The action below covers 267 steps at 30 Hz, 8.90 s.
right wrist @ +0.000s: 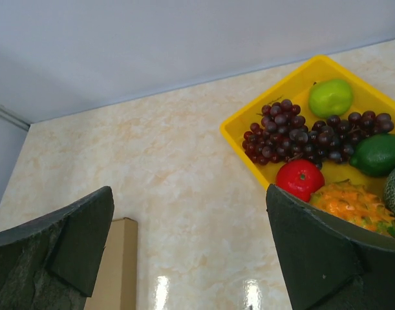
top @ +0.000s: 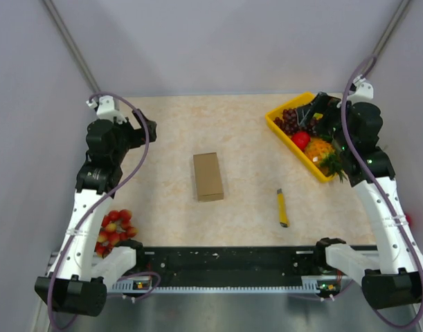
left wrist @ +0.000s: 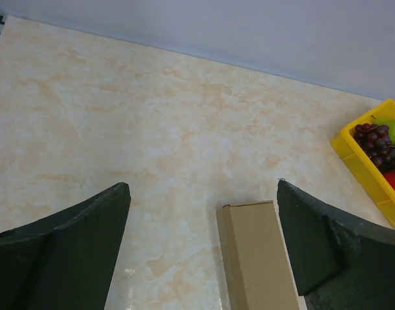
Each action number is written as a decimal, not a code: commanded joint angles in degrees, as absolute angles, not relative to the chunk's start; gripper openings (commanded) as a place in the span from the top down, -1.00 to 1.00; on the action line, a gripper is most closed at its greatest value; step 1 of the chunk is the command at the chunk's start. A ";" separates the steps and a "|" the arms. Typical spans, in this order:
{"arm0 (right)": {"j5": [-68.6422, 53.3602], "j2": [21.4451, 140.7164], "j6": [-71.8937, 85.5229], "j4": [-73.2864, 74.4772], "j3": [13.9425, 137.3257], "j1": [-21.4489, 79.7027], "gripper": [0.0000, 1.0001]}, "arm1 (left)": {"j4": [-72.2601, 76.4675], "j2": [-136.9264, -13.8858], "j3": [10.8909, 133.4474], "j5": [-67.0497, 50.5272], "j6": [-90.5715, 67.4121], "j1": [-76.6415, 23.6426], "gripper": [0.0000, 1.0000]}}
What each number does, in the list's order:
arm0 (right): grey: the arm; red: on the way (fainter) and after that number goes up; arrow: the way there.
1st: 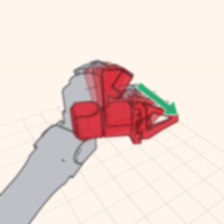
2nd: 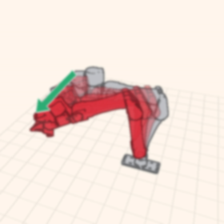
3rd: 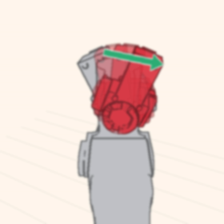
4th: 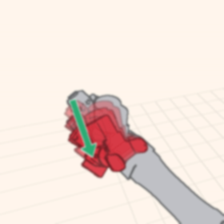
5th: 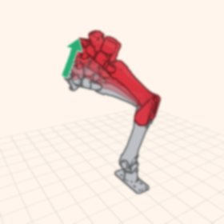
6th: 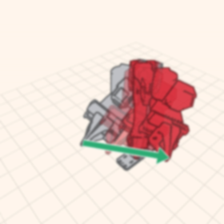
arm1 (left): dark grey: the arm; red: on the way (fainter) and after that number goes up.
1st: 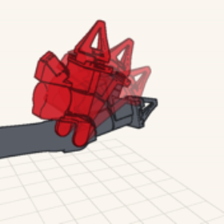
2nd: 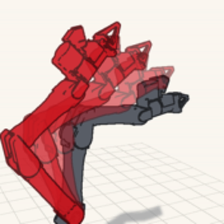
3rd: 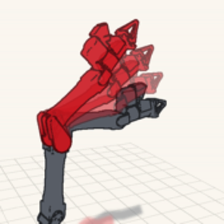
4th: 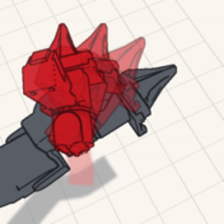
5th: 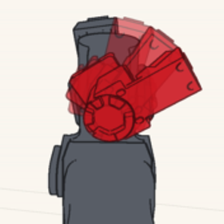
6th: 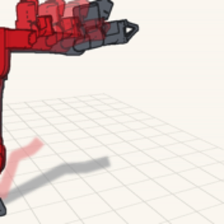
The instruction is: Unpack the express box
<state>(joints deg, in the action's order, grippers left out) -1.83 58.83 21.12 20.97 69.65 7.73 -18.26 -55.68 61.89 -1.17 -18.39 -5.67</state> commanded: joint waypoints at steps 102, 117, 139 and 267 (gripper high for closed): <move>-36.74 103.28 54.50 -32.98 46.05 33.05 -0.68 | -4.39 -71.72 38.23 -34.28 -39.90 -4.92 -0.80; 4.47 91.23 21.62 20.03 72.40 42.53 -0.98 | -13.00 -66.54 39.81 -24.11 -37.62 -4.92 -0.79; 15.49 109.51 23.91 29.80 84.20 55.11 -0.40 | -20.74 -66.88 41.66 -14.76 -35.86 -4.83 -0.78; 6.33 80.60 41.75 30.59 36.65 33.05 0.86 | -17.84 -69.00 43.33 -23.91 -33.22 -5.45 -0.76</move>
